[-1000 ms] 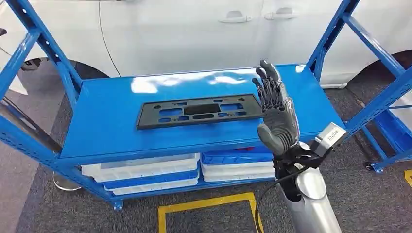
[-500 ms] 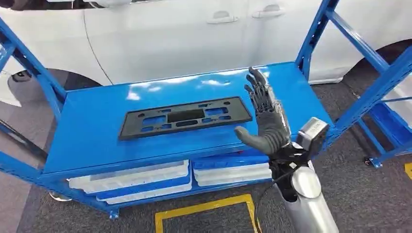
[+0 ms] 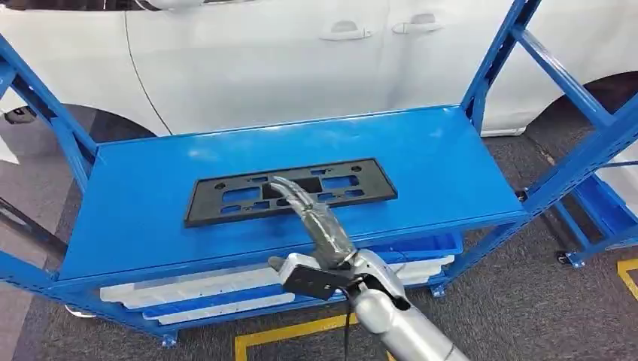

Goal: Take the parts from the cabinet and place them on the table.

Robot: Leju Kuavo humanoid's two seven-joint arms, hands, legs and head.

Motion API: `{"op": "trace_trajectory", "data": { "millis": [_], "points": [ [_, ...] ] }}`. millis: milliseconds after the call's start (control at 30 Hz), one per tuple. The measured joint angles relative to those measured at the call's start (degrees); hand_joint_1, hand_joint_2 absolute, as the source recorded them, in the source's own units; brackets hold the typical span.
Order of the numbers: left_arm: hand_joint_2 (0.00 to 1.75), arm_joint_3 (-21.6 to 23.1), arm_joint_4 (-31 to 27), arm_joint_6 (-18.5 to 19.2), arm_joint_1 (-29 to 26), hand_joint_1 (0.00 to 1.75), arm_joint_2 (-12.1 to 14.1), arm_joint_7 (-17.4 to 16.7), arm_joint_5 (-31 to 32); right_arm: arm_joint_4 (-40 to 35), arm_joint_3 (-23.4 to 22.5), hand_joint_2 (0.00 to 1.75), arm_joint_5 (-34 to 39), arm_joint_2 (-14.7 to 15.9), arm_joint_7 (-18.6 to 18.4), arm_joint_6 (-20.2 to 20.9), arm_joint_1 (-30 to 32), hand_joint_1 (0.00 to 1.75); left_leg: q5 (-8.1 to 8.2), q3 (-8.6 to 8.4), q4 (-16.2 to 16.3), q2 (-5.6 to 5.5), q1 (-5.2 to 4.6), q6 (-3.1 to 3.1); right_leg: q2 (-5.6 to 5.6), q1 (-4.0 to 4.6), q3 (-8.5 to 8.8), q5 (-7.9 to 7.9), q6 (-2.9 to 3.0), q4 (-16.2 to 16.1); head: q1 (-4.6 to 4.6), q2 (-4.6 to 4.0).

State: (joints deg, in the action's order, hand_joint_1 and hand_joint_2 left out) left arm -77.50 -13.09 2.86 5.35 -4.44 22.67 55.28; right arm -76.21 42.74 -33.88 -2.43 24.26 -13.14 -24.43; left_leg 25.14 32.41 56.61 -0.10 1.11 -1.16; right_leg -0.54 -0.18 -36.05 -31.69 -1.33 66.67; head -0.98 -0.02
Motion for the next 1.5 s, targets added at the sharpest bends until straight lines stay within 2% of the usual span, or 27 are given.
{"op": "trace_trajectory", "data": {
  "millis": [33,67,100,133,200,233,267,367,433,467,533,567,600,633,733,867,933,967,1067,1100,1133,1167,1233,1267,1367,1433,1500],
  "points": [
    [0.0,0.0,0.0,0.0,0.0,0.0,0.0,0.0,0.0,1.3,2.1,1.75,-0.6,-0.5,-0.2,0.7,-0.7,0.0,0.19,-0.11,0.0,0.0,0.0,-0.06,0.02,-0.25,-3.13,-1.82,-0.31,5.5,-0.11,0.0],
    [0.0,0.0,0.0,0.0,0.0,0.0,0.0,0.0,-0.1,2.3,3.7,1.75,-0.8,-0.9,-0.4,1.5,-1.1,0.0,0.39,-0.27,0.0,-0.06,0.02,-0.02,0.05,-0.47,-5.3,-2.31,-0.55,8.8,-0.07,0.0],
    [0.0,0.0,0.0,0.0,-0.2,0.0,0.0,0.0,-0.2,3.3,5.3,1.75,-0.8,-1.2,-0.5,2.1,-1.6,0.0,0.61,-0.53,0.0,-0.16,0.05,0.12,0.12,-0.73,-6.21,-1.3,-0.74,9.3,-0.11,0.0],
    [0.0,0.0,0.0,0.0,-0.3,0.0,0.0,0.0,-0.3,4.3,6.8,1.75,-0.8,-1.7,-0.6,2.4,-2.1,0.0,0.91,-0.93,0.1,-0.26,0.09,0.26,0.23,-0.94,-5.61,0.98,-0.84,7.0,-0.04,0.0],
    [0.0,0.0,0.0,-0.1,-0.4,0.0,-0.2,0.0,-0.7,5.5,9.1,1.75,-0.8,-2.6,-0.5,3.0,-3.2,0.0,1.69,-1.99,0.1,-0.37,0.2,0.79,0.42,-1.15,-1.22,7.63,-0.74,-3.8,-0.09,0.0],
    [0.0,0.0,0.0,-0.2,-0.4,0.0,-0.2,0.0,-0.7,6.1,9.9,1.75,-1.0,-2.9,-0.5,3.0,-3.9,0.0,2.04,-2.18,0.1,-0.4,0.19,1.14,0.71,-1.13,0.18,9.15,-0.49,-8.1,-0.15,0.0],
    [0.0,0.0,0.0,-0.3,-0.3,0.0,-0.2,0.0,-0.8,6.7,10.8,1.75,-1.1,-3.3,-0.5,2.9,-4.6,0.0,2.33,-2.13,0.3,-0.41,-0.18,1.59,0.7,-0.64,0.9,8.18,-0.23,-9.1,-0.09,0.0],
    [0.0,0.0,0.0,-0.4,-0.3,0.0,-0.2,-0.1,-0.9,7.7,12.5,1.75,-1.5,-4.0,-0.6,2.8,-5.2,0.0,2.61,-2.51,-0.4,-0.22,0.12,2.8,0.32,-0.13,0.78,7.63,0.97,-9.0,0.02,0.0],
    [0.0,0.0,0.0,-0.4,-0.3,0.0,-0.2,0.0,-0.9,8.3,13.1,1.75,-1.6,-4.4,-0.6,2.8,-5.7,0.0,3.5,-2.71,0.7,-0.08,0.3,3.31,0.34,-0.68,2.05,7.72,1.85,-10.2,0.13,0.0],
    [0.0,0.0,0.0,-0.4,-0.2,0.0,-0.2,0.0,-0.9,8.5,13.4,1.75,-1.6,-4.7,-0.6,2.7,-6.0,0.0,5.01,-1.32,3.6,-0.09,0.32,3.31,0.43,-0.63,2.45,7.48,2.28,-10.4,0.52,0.0],
    [0.0,0.0,0.0,-0.4,-0.3,0.0,-0.3,0.0,-0.9,9.0,14.0,1.75,-1.6,-5.0,-0.6,2.8,-6.3,0.0,9.15,4.01,13.5,-0.09,0.33,3.52,0.46,-0.38,2.93,7.0,2.73,-10.4,0.61,0.0],
    [0.0,0.0,0.0,-0.5,-0.4,0.0,-0.3,0.0,-0.9,9.3,14.3,1.75,-1.6,-5.0,-0.6,2.8,-6.3,0.0,10.1,6.77,17.9,-0.09,0.34,3.59,0.44,-0.16,3.19,6.7,2.83,-10.3,0.57,0.0],
    [0.0,0.0,0.0,-0.5,-0.6,0.0,-0.3,0.0,-0.9,9.6,14.5,1.75,-1.6,-5.0,-0.6,2.8,-6.3,0.0,9.41,8.11,19.2,-0.09,0.33,3.58,0.36,-0.05,3.51,6.41,2.88,-10.3,0.57,0.0],
    [0.0,0.0,0.0,-0.5,-0.6,0.0,-0.3,0.0,-0.9,9.8,14.7,1.75,-1.6,-5.0,-0.6,2.7,-6.3,0.0,7.67,8.01,17.8,-0.09,0.33,3.48,0.24,0.0,3.86,6.12,2.84,-10.2,0.59,0.0],
    [0.0,0.0,0.0,-0.5,-0.7,0.0,-0.3,0.0,-0.9,10.1,15.1,1.75,-2.6,-5.2,-0.8,1.4,-6.6,0.0,-1.8,2.56,2.8,-0.07,0.32,2.84,0.06,0.03,5.33,4.63,2.32,-9.8,0.59,0.0],
    [0.0,0.0,0.0,-0.3,-0.6,0.0,-0.3,0.3,-0.9,10.6,16.3,1.75,-6.2,-5.5,-2.0,-2.1,-7.1,0.0,-0.34,1.99,1.5,-0.24,-0.21,1.83,-0.12,0.35,5.15,4.17,1.3,-9.7,0.57,0.0],
    [0.0,0.0,0.0,-0.2,-0.5,0.0,-0.5,0.5,-0.9,10.8,17.2,1.75,-8.1,-6.0,-2.9,-4.0,-7.4,0.0,-0.43,1.44,0.9,-0.2,0.35,1.08,0.0,0.26,5.17,3.38,0.57,-8.9,0.61,0.0],
    [0.0,0.0,0.0,-0.2,-0.4,0.0,-0.5,0.5,-0.9,10.8,17.6,1.75,-8.7,-6.2,-2.9,-4.7,-7.6,0.0,-0.25,1.25,0.8,-0.16,0.32,0.77,0.13,0.29,4.09,2.32,0.26,-6.7,0.28,0.0],
    [0.0,0.0,0.0,-0.4,-0.1,0.0,-0.4,0.7,-1.1,11.2,19.3,1.75,-10.3,-6.7,-3.6,-5.6,-7.7,0.0,0.2,0.93,0.8,-0.1,0.19,0.19,0.17,-0.16,-4.01,-2.89,-0.23,7.3,0.2,0.0],
    [0.0,0.0,0.0,-0.5,-0.1,0.0,-0.4,0.7,-1.1,11.3,19.6,1.75,-10.6,-6.7,-3.8,-5.6,-7.7,0.0,0.31,0.8,0.9,-0.12,0.18,0.18,0.18,-0.2,-5.36,-3.07,-0.25,9.2,0.22,0.0],
    [0.0,-0.1,0.0,-0.9,-0.1,0.0,-0.5,0.7,-1.3,11.4,20.1,1.75,-11.2,-7.0,-4.0,-5.9,-7.7,0.0,0.6,0.4,0.9,-0.21,0.18,0.27,0.2,-0.24,-5.91,-1.3,-0.17,8.6,0.2,0.0],
    [0.0,-0.1,0.0,-1.4,-0.2,0.0,-0.5,0.2,-1.3,11.4,20.5,1.75,-11.4,-7.3,-4.2,-6.2,-7.7,0.0,0.85,0.01,0.9,-0.29,0.18,0.37,0.2,-0.22,-4.74,1.33,0.04,5.3,0.2,0.0],
    [0.0,-0.2,0.0,-2.3,-0.1,0.0,-0.7,-1.4,-1.3,11.4,21.1,1.75,-11.8,-8.0,-5.0,-6.4,-8.0,0.0,1.47,-0.95,0.9,-0.37,0.1,0.65,0.21,-0.02,-0.23,7.48,0.89,-5.4,0.2,0.0],
    [0.0,-0.2,0.0,-2.7,-0.1,0.0,-1.0,-2.4,-1.1,11.4,21.4,1.75,-12.1,-8.3,-5.3,-6.6,-8.2,0.0,1.69,-1.01,0.9,-0.36,-0.06,0.9,0.21,0.24,0.91,7.68,1.31,-8.2,0.22,0.0],
    [0.0,-0.1,0.0,-4.0,-0.2,0.0,-1.0,-6.4,0.1,11.5,22.1,1.75,-14.2,-8.7,-7.1,-8.4,-8.5,0.0,2.05,-1.01,0.7,-0.3,-0.06,1.96,0.15,0.6,0.97,7.22,1.68,-8.8,0.24,0.0],
    [0.0,-0.1,0.0,-5.1,-0.3,0.0,-1.1,-9.1,0.5,11.9,22.3,1.75,-16.8,-8.9,-8.3,-10.6,-8.6,0.0,2.61,-1.23,0.8,-0.21,0.01,2.49,0.19,-0.16,1.82,7.59,2.21,-10.1,0.29,0.02],
    [0.0,-0.1,0.0,-5.9,-0.5,0.0,-1.2,-10.5,0.8,12.3,22.4,1.75,-18.8,-8.9,-9.1,-12.3,-9.0,0.0,5.67,0.94,6.1,-0.21,0.02,2.73,0.33,-0.1,2.35,7.4,2.7,-10.4,0.55,0.0]
  ]
}}
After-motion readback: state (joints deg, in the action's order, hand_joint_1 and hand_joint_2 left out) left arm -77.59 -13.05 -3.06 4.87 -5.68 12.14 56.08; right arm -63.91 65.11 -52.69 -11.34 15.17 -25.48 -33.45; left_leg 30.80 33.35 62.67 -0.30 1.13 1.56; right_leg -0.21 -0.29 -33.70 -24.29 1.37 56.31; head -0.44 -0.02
